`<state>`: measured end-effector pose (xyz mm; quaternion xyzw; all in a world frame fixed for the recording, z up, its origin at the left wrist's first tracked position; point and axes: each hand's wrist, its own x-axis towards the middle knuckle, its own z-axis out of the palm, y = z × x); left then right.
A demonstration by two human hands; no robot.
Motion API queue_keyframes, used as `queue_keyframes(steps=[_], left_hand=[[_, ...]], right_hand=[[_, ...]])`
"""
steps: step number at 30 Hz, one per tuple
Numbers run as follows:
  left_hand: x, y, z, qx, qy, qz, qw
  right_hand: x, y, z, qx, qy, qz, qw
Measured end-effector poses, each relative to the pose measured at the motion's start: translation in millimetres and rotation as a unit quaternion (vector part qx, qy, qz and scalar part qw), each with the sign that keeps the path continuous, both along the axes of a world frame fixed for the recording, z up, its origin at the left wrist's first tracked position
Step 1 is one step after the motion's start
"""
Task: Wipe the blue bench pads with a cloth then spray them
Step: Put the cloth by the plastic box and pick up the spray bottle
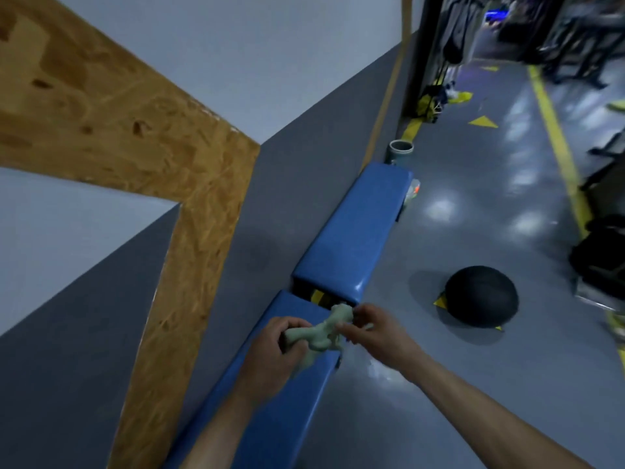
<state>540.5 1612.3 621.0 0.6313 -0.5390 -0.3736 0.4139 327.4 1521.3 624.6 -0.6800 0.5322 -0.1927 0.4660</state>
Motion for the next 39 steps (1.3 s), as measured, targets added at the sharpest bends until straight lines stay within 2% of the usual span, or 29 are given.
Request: queue_keyframes(steps=[3, 7, 11, 16, 19, 21, 25, 29, 32, 36, 39], left_hand=[[13, -46, 21, -0.003, 0.021, -0.058, 0.998], [17, -112, 48, -0.019, 0.039, -0.134, 0.99], [-7, -180, 72, -0.024, 0.055, -0.214, 0.975], [-57, -270, 81, -0.024, 0.084, -0.239, 0.967], [-92, -328, 74, -0.016, 0.063, -0.249, 0.966], [-120, -368, 71, -0.011, 0.072, -0.233, 0.97], [-170, -443, 67, 0.011, 0.117, -0.156, 0.981], [-207, -507, 69, 0.03, 0.167, -0.063, 0.983], [-226, -547, 67, 0.049, 0.198, 0.003, 0.979], [-243, -611, 61, 0.085, 0.221, -0.011, 0.972], [-260, -675, 60, 0.064, 0.214, -0.027, 0.974]], right_hand=[[4, -33, 24, -0.038, -0.023, -0.034, 0.998], [1, -75, 56, -0.126, 0.015, 0.049, 0.991], [-20, -121, 84, -0.083, 0.043, 0.095, 0.991], [-77, -192, 83, -0.086, 0.019, 0.091, 0.992], [-117, -247, 80, -0.095, 0.05, 0.105, 0.989], [-143, -289, 74, -0.11, 0.073, 0.096, 0.987], [-188, -369, 76, -0.112, 0.054, 0.057, 0.991], [-219, -443, 80, -0.057, -0.06, 0.026, 0.996], [-229, -495, 82, -0.055, -0.107, 0.005, 0.993], [-238, -561, 81, -0.055, -0.122, 0.006, 0.991], [-244, -624, 80, -0.053, -0.107, 0.017, 0.993]])
